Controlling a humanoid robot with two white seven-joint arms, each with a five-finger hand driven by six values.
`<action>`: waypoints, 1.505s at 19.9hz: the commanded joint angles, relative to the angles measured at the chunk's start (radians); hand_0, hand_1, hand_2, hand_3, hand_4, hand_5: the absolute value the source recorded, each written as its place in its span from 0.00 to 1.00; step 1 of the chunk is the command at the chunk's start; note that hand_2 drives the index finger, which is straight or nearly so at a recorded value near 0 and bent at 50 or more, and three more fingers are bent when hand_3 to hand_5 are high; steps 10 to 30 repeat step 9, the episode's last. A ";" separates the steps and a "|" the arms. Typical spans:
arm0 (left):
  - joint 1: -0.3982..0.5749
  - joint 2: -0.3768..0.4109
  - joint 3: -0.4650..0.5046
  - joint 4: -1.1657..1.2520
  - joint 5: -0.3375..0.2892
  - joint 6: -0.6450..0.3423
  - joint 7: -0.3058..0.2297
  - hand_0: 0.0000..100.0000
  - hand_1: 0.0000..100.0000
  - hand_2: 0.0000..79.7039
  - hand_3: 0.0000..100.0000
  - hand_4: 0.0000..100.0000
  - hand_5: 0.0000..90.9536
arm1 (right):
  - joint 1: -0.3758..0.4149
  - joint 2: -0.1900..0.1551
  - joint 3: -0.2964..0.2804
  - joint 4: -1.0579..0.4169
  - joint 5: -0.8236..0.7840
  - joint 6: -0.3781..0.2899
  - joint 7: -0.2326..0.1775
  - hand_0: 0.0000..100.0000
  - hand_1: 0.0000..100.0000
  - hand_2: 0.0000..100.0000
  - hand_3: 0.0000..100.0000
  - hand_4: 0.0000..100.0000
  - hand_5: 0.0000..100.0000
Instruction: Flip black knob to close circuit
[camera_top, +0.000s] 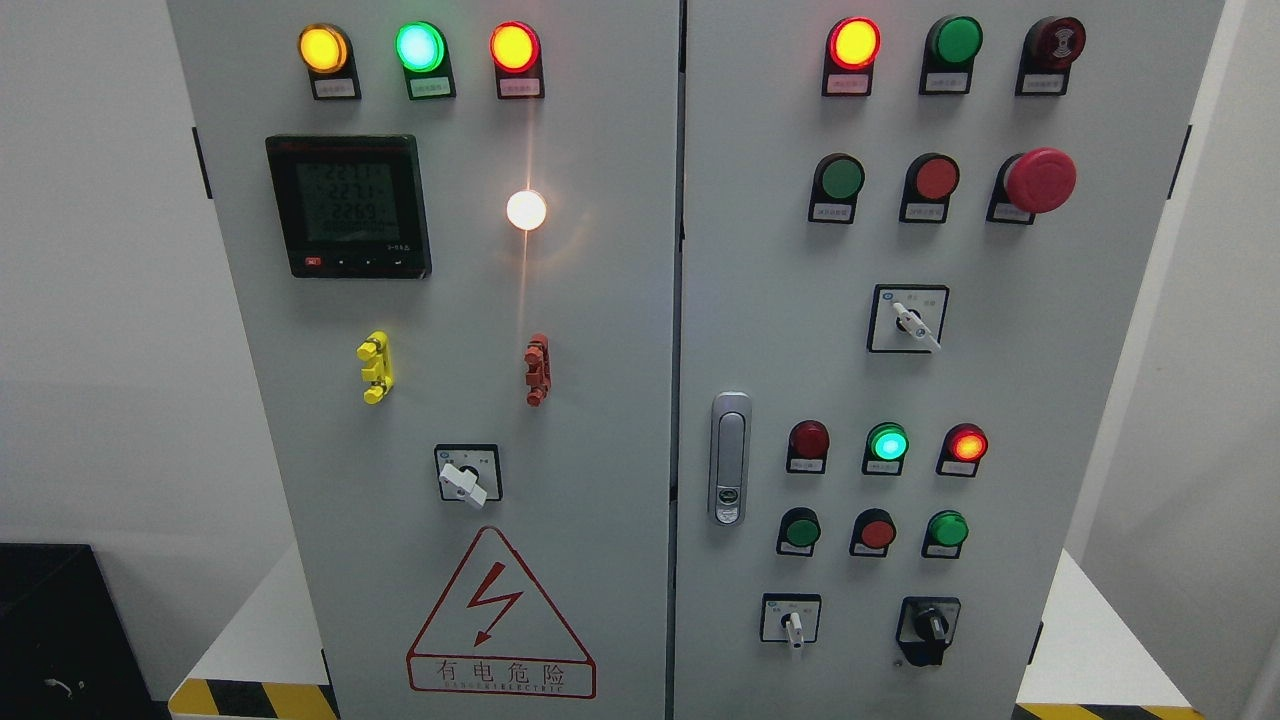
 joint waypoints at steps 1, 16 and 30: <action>0.000 0.000 0.001 0.000 0.000 -0.001 -0.001 0.12 0.56 0.00 0.00 0.00 0.00 | 0.083 -0.007 -0.004 -0.033 -0.144 -0.044 0.066 0.00 0.04 0.17 0.31 0.26 0.21; 0.000 0.000 0.001 0.000 0.000 -0.001 -0.001 0.12 0.56 0.00 0.00 0.00 0.00 | 0.084 -0.007 0.011 -0.033 -0.174 -0.052 0.169 0.00 0.00 0.00 0.01 0.00 0.00; 0.000 0.000 0.001 0.000 0.000 -0.001 -0.001 0.12 0.56 0.00 0.00 0.00 0.00 | 0.084 -0.007 0.011 -0.033 -0.174 -0.052 0.169 0.00 0.00 0.00 0.01 0.00 0.00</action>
